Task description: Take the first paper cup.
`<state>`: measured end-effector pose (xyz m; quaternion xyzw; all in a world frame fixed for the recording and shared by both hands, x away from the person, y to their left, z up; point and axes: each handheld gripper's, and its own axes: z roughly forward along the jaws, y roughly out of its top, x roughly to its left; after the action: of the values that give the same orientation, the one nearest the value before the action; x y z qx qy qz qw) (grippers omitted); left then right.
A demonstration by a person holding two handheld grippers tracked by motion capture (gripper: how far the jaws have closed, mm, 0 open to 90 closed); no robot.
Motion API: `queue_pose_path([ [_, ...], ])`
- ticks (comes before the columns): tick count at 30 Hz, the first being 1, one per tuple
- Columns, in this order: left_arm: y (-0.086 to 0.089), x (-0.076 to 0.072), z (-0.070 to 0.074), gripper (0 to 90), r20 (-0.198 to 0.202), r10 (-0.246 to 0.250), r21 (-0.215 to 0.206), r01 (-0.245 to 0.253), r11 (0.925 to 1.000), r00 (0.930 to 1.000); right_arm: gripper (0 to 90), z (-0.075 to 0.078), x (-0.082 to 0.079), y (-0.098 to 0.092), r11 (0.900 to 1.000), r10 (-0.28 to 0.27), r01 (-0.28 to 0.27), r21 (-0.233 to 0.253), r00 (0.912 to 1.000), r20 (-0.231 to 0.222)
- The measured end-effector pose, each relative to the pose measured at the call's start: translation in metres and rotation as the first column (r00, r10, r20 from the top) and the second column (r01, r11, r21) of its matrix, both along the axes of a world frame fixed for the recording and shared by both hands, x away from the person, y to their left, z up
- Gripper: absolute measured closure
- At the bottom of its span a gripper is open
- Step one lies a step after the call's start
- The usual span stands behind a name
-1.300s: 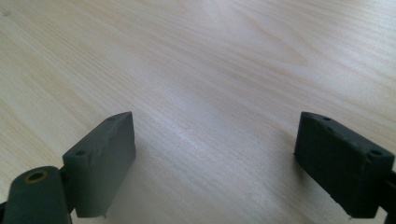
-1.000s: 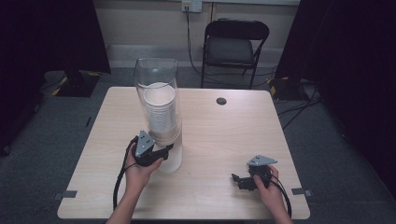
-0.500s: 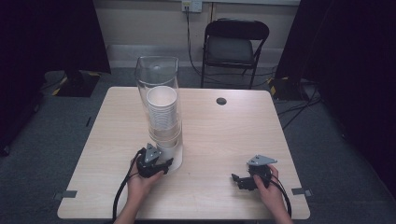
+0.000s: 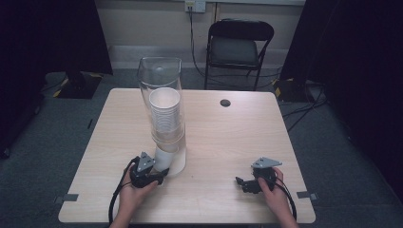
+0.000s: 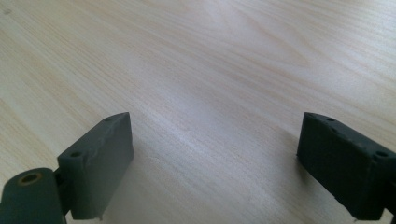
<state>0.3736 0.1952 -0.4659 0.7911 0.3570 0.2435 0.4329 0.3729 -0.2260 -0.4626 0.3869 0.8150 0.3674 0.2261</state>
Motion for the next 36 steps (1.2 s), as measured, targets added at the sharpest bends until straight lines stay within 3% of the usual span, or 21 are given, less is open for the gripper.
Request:
queue_pose_path([
  [4, 0.003, -0.002, 0.000, 37.4, -0.013, -0.001, 0.025, 0.002, 0.9997, 0.9999, 10.0, 0.000, 0.000, 0.000, 1.000, 0.000, 0.000, 0.000, 1.0000, 0.000],
  [9, 0.006, -0.005, -0.001, 37.4, -0.015, -0.002, 0.019, 0.002, 0.9998, 0.9999, 10.0, 0.000, 0.000, 0.000, 1.000, 0.000, 0.000, 0.000, 1.0000, 0.000],
  [16, 0.018, -0.011, 0.001, 37.4, -0.020, 0.004, 0.048, -0.003, 0.9989, 0.9998, 9.9, 0.000, 0.000, 0.000, 1.000, 0.000, 0.000, 0.000, 1.0000, 0.000],
  [24, 0.036, -0.017, 0.000, 37.4, -0.026, 0.033, 0.025, -0.033, 0.9992, 0.9991, 10.0, 0.000, 0.000, 0.000, 1.000, 0.000, 0.000, 0.000, 1.0000, 0.000],
  [26, 0.038, -0.018, 0.000, 37.4, -0.019, 0.032, 0.035, -0.031, 0.9989, 0.9993, 10.0, 0.000, 0.000, 0.000, 1.000, 0.000, 0.000, 0.000, 1.0000, 0.000],
  [33, 0.053, -0.023, -0.002, 37.4, -0.023, 0.066, -0.001, -0.066, 0.9978, 0.9976, 10.0, 0.000, 0.000, 0.000, 1.000, 0.000, 0.000, 0.000, 1.0000, 0.000],
  [36, 0.057, -0.024, -0.004, 37.3, -0.017, 0.071, 0.009, -0.071, 0.9974, 0.9973, 10.0, 0.000, 0.000, 0.000, 1.000, 0.000, 0.000, 0.000, 1.0000, 0.000],
])
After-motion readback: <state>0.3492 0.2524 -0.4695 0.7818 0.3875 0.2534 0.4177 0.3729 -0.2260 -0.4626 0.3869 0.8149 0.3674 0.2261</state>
